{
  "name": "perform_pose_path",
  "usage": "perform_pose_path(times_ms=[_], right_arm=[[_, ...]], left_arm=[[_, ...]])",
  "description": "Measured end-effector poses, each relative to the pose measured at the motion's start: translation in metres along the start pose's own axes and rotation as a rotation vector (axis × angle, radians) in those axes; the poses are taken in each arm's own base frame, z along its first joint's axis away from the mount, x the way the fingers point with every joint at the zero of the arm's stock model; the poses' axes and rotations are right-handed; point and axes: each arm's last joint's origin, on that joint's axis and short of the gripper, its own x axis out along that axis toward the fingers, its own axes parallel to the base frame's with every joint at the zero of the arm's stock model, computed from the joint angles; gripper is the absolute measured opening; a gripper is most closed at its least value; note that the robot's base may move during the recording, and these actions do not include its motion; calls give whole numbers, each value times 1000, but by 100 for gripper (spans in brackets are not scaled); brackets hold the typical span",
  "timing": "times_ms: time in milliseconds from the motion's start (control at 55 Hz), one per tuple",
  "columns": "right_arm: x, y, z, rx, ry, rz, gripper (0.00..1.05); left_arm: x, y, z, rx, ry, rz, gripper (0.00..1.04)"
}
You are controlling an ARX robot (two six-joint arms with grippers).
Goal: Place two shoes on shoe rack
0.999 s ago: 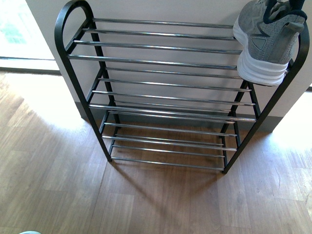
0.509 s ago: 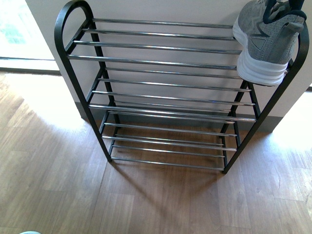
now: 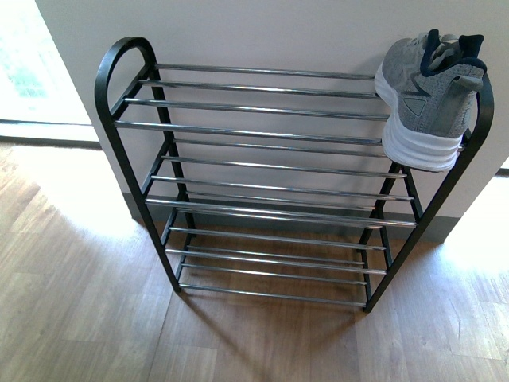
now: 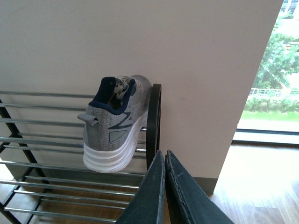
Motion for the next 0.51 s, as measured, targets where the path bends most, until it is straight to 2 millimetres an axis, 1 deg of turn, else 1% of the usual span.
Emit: perform_pose_path(times_ms=[182,272,509], right_arm=[[-16,0,-7,0,0,0,1],[-20,0,-12,0,-10,2,1],[-30,0,-8,0,-23,2,1]], left_arm=[[0,0,0,0,0,-1,2],[0,0,0,0,0,-1,2],[0,0,0,0,0,-1,2]])
